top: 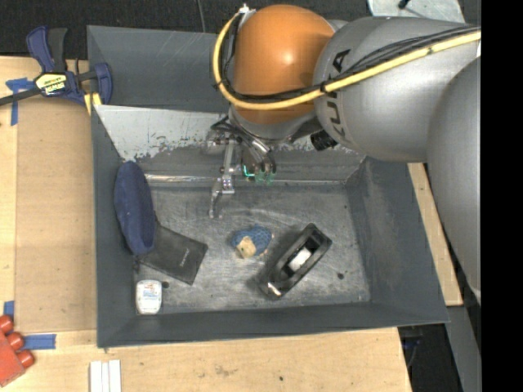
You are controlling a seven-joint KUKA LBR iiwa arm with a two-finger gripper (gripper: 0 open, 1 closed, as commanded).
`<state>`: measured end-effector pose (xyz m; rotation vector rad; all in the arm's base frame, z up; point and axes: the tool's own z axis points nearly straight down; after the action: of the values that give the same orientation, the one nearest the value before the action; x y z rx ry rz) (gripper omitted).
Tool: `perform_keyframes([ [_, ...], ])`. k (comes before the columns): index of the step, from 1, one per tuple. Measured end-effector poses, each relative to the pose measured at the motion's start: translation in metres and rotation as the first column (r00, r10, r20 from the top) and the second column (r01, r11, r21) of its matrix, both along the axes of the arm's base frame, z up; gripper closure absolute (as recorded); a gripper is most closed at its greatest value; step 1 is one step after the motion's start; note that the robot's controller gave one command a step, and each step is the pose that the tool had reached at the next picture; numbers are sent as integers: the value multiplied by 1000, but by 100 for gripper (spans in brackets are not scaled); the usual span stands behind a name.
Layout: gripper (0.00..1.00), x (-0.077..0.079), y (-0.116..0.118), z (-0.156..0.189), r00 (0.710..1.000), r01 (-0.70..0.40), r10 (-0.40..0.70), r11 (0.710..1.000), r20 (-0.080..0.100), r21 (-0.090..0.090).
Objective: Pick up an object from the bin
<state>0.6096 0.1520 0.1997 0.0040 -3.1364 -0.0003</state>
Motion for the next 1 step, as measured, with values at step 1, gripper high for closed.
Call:
perform_keyframes([
  [1, 0, -44, -80, -84, 983, -185, 185, 983, 0, -2],
])
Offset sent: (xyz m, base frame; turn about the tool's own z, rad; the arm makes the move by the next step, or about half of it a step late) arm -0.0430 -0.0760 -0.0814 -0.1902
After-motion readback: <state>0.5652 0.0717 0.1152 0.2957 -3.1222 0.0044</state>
